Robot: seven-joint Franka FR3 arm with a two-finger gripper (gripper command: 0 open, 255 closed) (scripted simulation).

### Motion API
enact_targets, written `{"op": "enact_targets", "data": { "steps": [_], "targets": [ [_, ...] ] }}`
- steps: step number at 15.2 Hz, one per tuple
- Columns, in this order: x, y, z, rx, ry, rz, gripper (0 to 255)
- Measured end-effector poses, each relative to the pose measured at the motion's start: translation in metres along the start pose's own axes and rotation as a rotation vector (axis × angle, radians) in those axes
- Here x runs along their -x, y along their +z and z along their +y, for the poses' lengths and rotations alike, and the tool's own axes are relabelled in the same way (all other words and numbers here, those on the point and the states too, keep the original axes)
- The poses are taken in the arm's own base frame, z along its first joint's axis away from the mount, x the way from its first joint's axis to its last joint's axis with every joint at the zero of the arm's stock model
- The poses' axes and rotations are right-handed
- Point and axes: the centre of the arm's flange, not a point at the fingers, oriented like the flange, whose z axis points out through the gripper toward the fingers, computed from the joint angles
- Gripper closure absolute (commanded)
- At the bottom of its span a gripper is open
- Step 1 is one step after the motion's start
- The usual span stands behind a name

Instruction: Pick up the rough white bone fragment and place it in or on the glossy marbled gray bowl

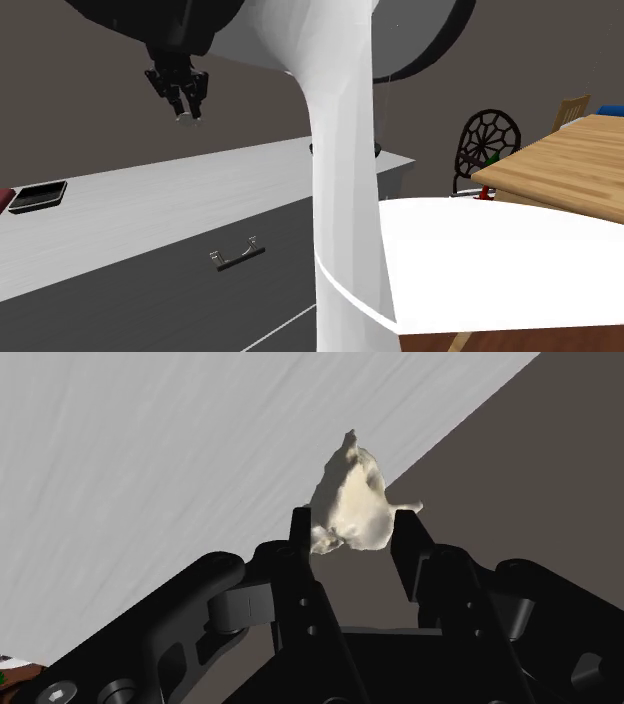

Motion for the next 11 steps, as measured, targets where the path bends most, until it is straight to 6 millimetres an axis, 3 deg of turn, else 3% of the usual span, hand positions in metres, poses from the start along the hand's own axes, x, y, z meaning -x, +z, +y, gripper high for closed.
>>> {"op": "enact_targets", "data": {
  "steps": [4, 11],
  "targets": [
    [-0.005, -0.016, 0.004, 0.000, 0.000, 0.000, 255],
    [-0.025, -0.020, 0.090, 0.001, 0.001, 0.000, 255]
  ]
}}
